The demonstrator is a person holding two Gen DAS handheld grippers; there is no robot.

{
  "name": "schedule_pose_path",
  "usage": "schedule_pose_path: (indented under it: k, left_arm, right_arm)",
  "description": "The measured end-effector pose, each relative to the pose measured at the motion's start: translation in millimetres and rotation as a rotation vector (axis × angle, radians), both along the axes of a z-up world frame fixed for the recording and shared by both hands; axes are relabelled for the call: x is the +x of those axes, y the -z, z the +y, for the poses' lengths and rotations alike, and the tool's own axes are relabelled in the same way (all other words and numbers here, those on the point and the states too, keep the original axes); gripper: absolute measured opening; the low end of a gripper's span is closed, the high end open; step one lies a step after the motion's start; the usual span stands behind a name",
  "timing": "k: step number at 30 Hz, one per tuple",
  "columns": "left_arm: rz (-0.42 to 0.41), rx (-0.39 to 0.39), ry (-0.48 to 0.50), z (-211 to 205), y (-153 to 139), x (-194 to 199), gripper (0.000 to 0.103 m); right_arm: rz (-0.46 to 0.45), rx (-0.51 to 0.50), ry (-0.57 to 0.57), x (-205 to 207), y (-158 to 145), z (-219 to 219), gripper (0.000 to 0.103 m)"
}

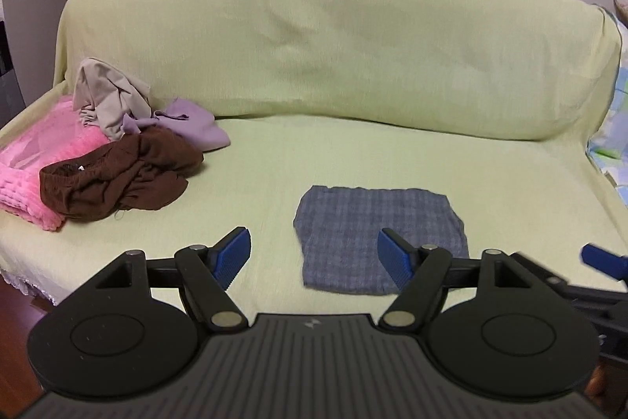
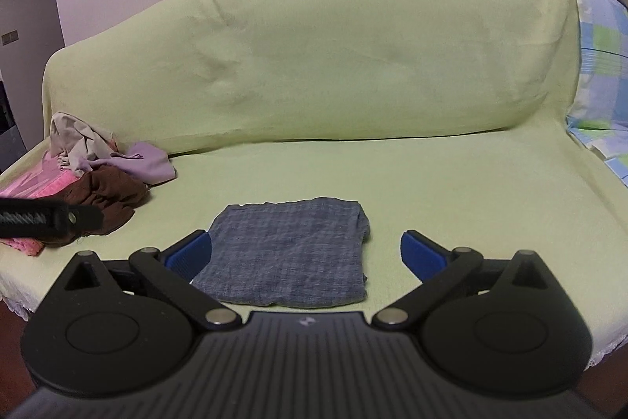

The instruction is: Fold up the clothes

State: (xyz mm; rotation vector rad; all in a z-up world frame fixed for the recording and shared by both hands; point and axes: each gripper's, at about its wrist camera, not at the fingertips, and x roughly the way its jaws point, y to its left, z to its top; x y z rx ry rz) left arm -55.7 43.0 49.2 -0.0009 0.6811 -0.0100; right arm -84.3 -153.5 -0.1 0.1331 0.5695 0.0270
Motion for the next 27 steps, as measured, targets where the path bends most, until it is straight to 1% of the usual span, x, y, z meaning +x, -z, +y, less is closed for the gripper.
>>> schedule_pose_path:
  k: [3,6,8,12,15,18,20,23,27]
  left_arm:
    - [0.023,0.018,-0.037,-4.3,4.4,6.1,0.073]
    - [0.051,0.084,-0.087,-13.9,10.0,12.2,0.074]
    - [0.070,0.104,-0.112,-18.0,14.1,15.0,0.074]
    - [0.092,0.089,-0.146,-17.4,16.0,16.9,0.074]
    - [0.093,0.074,-0.184,-7.3,15.4,16.4,0.074]
    - [0.094,0.030,-0.211,8.5,16.2,15.9,0.074]
    - [0.098,0.006,-0.207,20.1,19.4,16.1,0.074]
    - [0.105,0.010,-0.171,32.7,27.3,19.2,0.074]
    - [0.118,0.065,-0.090,36.5,38.5,24.7,0.074]
  right_arm:
    - [0.027,0.002,-0.026,6.7,7.7,-2.8,0.101]
    - [0.059,0.000,-0.043,13.4,13.6,-7.0,0.101]
    - [0.075,0.004,-0.053,17.4,15.6,-10.0,0.101]
    - [0.110,-0.010,-0.070,24.9,18.2,-12.1,0.101]
    - [0.136,-0.032,-0.085,32.7,18.5,-9.6,0.101]
    - [0.138,-0.055,-0.087,38.0,16.4,-1.7,0.101]
    - [0.130,-0.067,-0.082,38.3,14.2,4.4,0.101]
    - [0.112,-0.086,-0.042,31.2,12.5,16.6,0.101]
    - [0.103,-0.109,0.031,15.6,11.3,28.6,0.101]
